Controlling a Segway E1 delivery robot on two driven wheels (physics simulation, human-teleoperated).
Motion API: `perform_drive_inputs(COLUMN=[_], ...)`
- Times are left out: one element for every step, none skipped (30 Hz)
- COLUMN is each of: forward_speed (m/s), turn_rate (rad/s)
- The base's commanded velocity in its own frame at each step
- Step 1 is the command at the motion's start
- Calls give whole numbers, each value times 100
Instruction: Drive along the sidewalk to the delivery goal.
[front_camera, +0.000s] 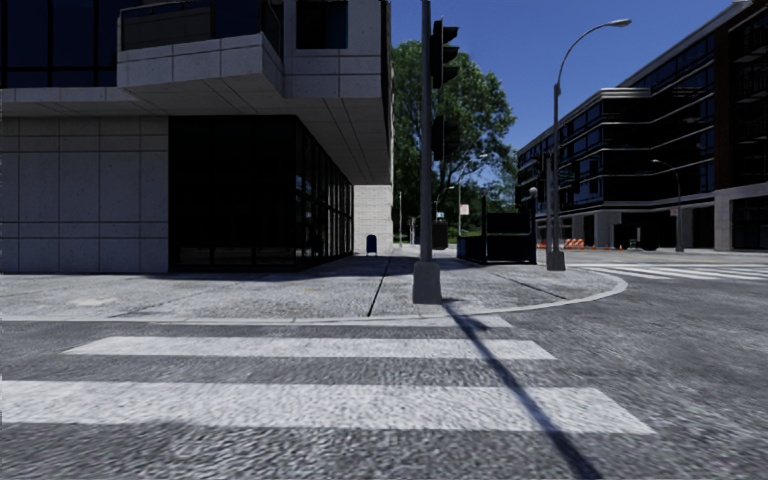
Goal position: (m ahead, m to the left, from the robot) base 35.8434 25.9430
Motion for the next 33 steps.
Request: perform_drive_inputs(forward_speed=[191,191,191,191,191,191,191,191,191,191,191,191,191,191,191,191,191,191,191,191,191,191,191,191,191,191,191,191,191,191,191,191,191], turn_rate=[68,69,28,14,9,8,8,6,6,3,2,2,2,2,2,2,2,2,2,2,2,2,2,2,3,5,9,12,12,17,21,28,34])
